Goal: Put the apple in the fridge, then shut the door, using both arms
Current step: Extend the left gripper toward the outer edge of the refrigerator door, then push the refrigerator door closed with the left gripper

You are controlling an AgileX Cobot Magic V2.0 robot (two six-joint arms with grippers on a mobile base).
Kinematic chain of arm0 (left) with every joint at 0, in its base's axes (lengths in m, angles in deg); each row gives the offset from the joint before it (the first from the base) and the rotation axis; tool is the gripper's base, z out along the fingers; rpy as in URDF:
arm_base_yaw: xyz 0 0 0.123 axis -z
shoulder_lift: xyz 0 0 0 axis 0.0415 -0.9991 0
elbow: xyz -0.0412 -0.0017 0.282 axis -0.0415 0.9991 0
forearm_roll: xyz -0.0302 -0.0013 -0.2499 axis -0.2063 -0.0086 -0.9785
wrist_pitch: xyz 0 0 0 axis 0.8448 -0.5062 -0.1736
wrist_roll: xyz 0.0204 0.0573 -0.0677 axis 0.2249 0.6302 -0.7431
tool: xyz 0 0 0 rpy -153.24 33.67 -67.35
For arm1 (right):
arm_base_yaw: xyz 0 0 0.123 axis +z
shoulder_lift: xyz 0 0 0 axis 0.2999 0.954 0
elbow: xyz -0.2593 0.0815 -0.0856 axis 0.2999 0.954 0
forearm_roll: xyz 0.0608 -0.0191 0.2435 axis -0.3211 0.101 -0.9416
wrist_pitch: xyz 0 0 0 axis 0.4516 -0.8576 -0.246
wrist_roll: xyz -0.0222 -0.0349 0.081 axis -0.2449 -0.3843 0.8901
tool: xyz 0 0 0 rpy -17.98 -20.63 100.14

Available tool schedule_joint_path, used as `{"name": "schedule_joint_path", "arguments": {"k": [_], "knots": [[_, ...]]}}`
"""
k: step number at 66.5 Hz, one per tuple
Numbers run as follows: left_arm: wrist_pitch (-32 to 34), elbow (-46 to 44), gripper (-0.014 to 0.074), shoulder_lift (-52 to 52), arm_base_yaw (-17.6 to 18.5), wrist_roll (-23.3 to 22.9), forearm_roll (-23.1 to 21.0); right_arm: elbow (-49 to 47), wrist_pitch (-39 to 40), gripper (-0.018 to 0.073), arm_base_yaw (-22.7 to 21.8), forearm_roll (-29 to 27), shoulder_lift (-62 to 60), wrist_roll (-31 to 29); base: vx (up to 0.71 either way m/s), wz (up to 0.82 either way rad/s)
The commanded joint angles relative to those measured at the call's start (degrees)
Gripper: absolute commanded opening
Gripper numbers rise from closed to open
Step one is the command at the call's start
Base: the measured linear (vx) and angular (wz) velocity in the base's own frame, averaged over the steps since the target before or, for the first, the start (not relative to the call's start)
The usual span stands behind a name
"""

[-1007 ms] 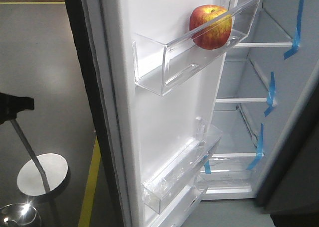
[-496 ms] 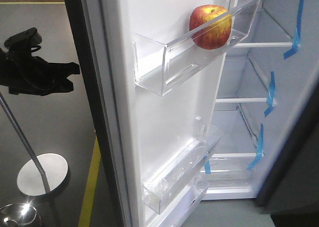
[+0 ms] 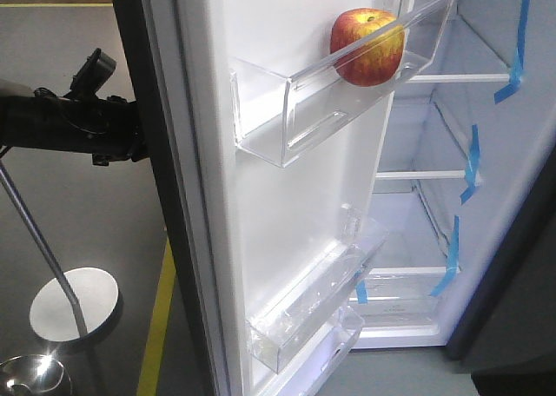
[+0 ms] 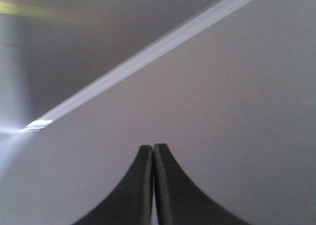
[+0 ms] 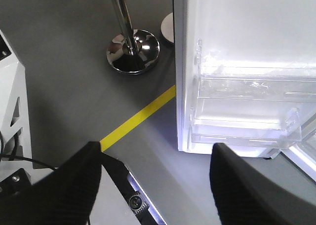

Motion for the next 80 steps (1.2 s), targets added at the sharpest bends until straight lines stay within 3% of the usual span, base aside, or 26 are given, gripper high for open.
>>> {"name": "schedule_joint_path", "arguments": {"k": [1,19,29,47,61,67,80], "knots": [[-2.02,-1.97,-0.0006,2.75,1.4,1.65,-5.68,-1.37,2.46,0.0454,-0.06,-1.69,0.18,-0.61,0.0,0.0],[0.22,-1.97,-0.0006,2.75,8.44,3.41,-5.73,-1.37,2.46,0.0454,-0.06,-1.69,0.18,-0.61,0.0,0.0],[4.74,-1.97,-0.0006,2.75,13.09,4.94,-4.73,-1.37,2.46,0.0454,-0.06,-1.69,0.18,-0.61,0.0,0.0],[17.07,-1.97,-0.0006,2.75,25.16,6.14,-0.36,-1.37,2.46,0.0454,-0.06,-1.69,0.18,-0.61,0.0,0.0],[22.33,-1.97,-0.0006,2.75,32.03,6.69,0.74,-1.37,2.46,0.0454,-0.06,-1.69,0.18,-0.61,0.0,0.0],[24.81,-1.97,-0.0006,2.75,33.9,9.03,1.52,-1.37,2.46,0.0454,-0.06,-1.69,0.18,-0.61,0.0,0.0],[26.91,-1.97,-0.0006,2.75,34.94,8.56,7.44,-1.37,2.46,0.0454,-0.06,-1.69,0.18,-0.61,0.0,0.0]]}}
